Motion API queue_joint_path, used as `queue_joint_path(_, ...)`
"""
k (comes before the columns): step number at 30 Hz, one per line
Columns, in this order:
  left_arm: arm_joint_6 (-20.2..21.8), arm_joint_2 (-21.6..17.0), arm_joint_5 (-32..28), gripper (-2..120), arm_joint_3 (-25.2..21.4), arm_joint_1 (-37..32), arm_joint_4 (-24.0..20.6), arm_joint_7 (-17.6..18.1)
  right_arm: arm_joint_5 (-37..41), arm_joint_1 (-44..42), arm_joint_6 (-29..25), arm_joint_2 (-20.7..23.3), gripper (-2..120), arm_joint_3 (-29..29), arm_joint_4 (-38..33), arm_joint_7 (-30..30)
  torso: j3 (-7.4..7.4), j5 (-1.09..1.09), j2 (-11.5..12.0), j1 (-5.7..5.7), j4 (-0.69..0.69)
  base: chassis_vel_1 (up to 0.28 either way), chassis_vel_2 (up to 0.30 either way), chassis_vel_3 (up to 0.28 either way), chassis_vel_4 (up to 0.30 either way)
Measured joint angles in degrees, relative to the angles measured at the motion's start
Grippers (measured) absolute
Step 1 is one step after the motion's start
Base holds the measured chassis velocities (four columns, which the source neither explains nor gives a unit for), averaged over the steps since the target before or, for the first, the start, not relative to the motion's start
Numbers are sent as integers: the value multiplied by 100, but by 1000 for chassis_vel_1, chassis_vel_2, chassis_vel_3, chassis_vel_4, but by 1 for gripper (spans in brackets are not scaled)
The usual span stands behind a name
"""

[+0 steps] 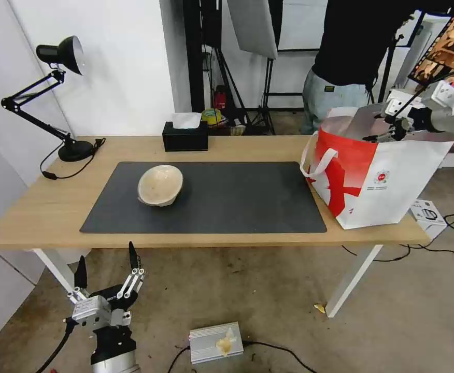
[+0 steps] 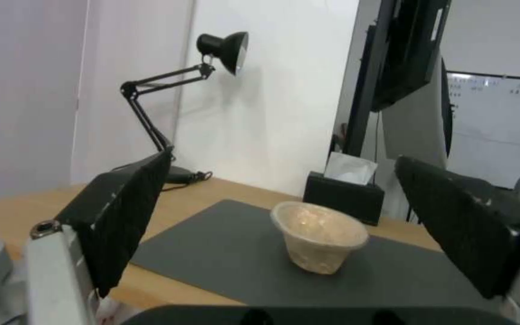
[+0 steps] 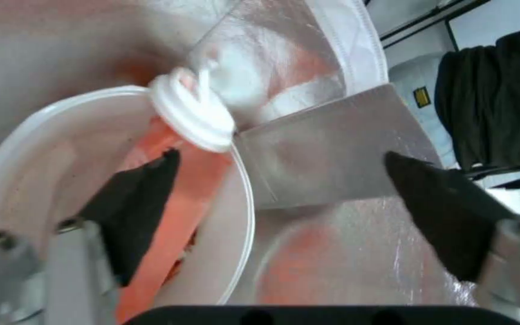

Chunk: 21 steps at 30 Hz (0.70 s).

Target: Pick up the trash from the table and place it into the takeout bag.

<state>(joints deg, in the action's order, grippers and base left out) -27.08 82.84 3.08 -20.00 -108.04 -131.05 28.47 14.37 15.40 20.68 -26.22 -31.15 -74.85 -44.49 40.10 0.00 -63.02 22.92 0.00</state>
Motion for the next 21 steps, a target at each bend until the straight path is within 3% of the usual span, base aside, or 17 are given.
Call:
queue_joint_path(3, 0, -10, 0, 100, -13, 6, 14, 3, -22, 42, -14, -34, 100, -20, 46, 3, 0, 0, 0, 0, 0, 0, 0, 0, 0)
queue_joint_path(19, 0, 19, 6, 100, -19, 8, 73, 5, -27, -73, -46, -65, 100, 105, 52, 34, 0, 0, 0, 0, 0, 0, 0, 0, 0)
queue_joint_path(21, -1, 18, 7, 100, -24, 0, 72, 6, 245, -150, -32, -45, 100, 242, -14, 227, 0, 0, 0, 0, 0, 0, 0, 0, 0)
